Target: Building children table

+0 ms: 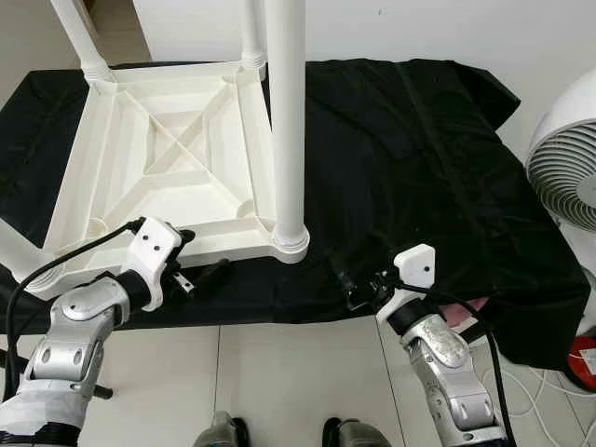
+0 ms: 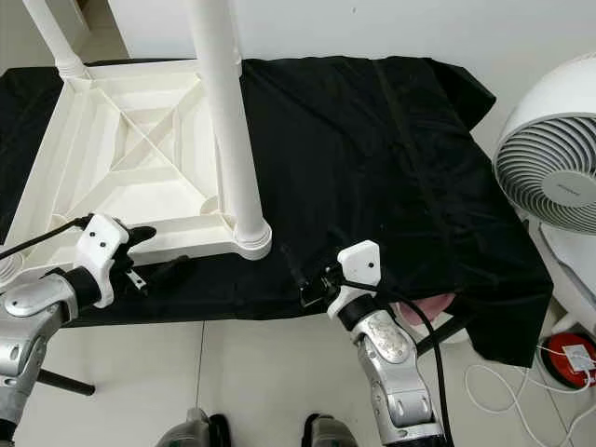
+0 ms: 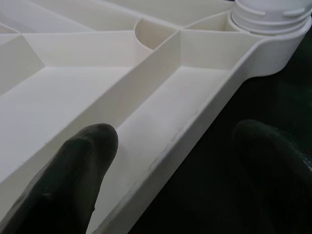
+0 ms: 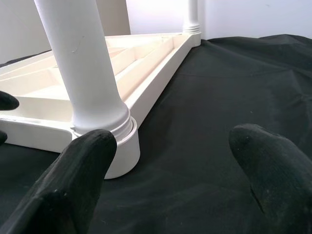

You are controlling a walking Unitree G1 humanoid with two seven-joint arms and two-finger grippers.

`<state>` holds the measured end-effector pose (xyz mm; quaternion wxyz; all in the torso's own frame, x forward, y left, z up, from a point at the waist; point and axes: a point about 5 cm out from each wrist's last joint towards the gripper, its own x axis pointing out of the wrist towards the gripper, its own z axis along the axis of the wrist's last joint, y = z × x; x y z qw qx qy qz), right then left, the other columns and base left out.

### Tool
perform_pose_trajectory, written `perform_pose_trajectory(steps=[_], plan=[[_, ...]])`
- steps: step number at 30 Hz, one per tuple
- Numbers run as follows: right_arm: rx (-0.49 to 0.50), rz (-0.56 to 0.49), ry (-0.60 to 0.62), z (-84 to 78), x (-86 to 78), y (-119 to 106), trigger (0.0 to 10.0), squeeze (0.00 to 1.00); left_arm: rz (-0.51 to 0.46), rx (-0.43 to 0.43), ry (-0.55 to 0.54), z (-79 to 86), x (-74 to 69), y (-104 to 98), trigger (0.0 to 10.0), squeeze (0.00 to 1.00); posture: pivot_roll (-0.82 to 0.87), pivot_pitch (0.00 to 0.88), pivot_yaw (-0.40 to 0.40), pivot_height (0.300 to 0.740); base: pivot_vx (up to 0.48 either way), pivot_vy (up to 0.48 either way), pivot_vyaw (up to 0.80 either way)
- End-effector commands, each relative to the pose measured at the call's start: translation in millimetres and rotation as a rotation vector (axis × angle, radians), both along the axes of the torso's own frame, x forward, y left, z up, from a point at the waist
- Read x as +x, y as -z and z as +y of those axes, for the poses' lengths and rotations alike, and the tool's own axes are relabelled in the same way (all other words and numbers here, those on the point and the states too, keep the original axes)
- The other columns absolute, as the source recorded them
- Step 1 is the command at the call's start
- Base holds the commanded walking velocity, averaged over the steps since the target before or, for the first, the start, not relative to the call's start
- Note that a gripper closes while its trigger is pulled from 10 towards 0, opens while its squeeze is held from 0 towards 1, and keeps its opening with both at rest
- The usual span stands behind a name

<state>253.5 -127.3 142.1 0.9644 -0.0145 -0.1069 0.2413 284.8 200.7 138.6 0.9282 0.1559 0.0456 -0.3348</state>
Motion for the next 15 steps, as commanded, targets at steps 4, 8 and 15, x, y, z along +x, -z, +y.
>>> perform_pose_trajectory(steps=[4,8,15], plan=[[-0.024,-0.006,-0.003,1.6,1.0,1.9,10.0,0.00,0.062,0.065,0.131,-3.4,-1.3,9.7,10.0,0.00,-0.10,0.100,0.072,0.740,0.000,0.000,0.00],[-0.030,-0.007,-0.001,3.0,0.7,2.9,10.0,0.00,0.056,0.093,0.145,-5.0,3.5,10.8,10.0,0.00,-0.11,0.096,0.080,0.740,0.000,0.000,0.00],[-0.037,-0.011,-0.001,4.4,0.3,3.0,10.0,0.00,0.055,0.116,0.166,-7.9,8.8,12.1,10.0,0.00,-0.12,0.093,0.088,0.740,0.000,0.000,0.00]])
